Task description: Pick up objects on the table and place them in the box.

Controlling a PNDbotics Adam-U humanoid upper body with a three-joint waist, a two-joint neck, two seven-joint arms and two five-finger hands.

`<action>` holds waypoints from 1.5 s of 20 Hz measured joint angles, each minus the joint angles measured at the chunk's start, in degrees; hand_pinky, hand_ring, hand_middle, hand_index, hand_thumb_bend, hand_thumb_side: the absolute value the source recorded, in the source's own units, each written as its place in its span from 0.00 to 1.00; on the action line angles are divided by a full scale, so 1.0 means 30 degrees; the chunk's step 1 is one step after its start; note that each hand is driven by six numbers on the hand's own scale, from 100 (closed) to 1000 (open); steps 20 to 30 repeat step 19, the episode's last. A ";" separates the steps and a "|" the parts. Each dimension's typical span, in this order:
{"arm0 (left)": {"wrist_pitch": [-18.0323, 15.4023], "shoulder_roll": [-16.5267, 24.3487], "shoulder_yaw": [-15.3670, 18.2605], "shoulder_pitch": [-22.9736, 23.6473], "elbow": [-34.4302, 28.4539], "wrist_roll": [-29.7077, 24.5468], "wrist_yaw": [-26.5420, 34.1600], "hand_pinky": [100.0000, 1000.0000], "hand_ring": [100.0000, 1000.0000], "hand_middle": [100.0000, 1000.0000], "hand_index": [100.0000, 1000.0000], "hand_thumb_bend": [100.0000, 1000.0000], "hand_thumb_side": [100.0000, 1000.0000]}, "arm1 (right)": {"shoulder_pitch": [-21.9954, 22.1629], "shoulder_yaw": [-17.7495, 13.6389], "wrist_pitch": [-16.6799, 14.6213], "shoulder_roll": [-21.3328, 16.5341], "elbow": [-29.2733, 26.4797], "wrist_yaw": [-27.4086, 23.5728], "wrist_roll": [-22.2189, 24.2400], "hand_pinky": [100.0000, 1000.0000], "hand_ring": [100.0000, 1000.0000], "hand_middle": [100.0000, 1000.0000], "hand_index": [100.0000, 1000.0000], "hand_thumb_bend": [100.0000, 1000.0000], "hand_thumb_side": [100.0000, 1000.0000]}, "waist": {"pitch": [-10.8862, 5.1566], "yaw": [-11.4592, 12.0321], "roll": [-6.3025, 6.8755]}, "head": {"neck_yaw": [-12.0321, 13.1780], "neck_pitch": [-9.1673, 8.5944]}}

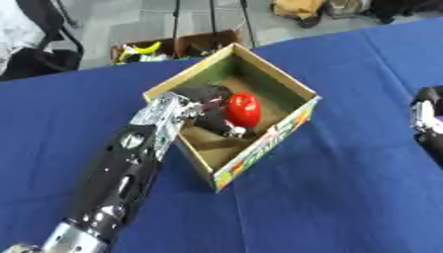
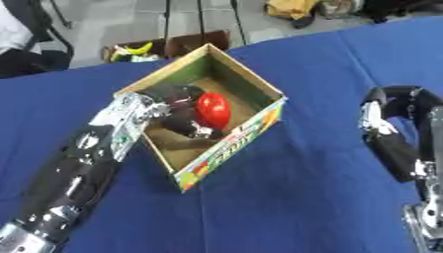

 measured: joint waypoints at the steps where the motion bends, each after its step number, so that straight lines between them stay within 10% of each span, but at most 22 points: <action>1: 0.0062 0.0070 0.0011 0.0000 -0.0098 0.0153 0.0000 0.92 1.00 0.98 1.00 0.62 0.92 | 0.0000 0.0000 0.0000 0.0000 0.0000 0.0000 0.0000 0.70 0.45 0.33 0.60 0.00 0.43 | 0.0000 0.0001 0.0000 | -0.0005 0.0000; 19: 0.2918 0.2437 0.0758 0.1616 -0.9369 0.1150 0.2816 0.70 0.90 0.87 0.99 0.25 0.93 | 0.0053 -0.0149 0.0022 0.0002 0.0000 0.0000 -0.0112 0.70 0.46 0.34 0.60 0.00 0.43 | -0.0238 0.0996 -0.0322 | -0.0802 0.0338; 30: 0.2918 0.2437 0.0758 0.1616 -0.9369 0.1150 0.2816 0.70 0.90 0.87 0.99 0.25 0.93 | 0.0053 -0.0149 0.0022 0.0002 0.0000 0.0000 -0.0112 0.70 0.46 0.34 0.60 0.00 0.43 | -0.0238 0.0996 -0.0322 | -0.0802 0.0338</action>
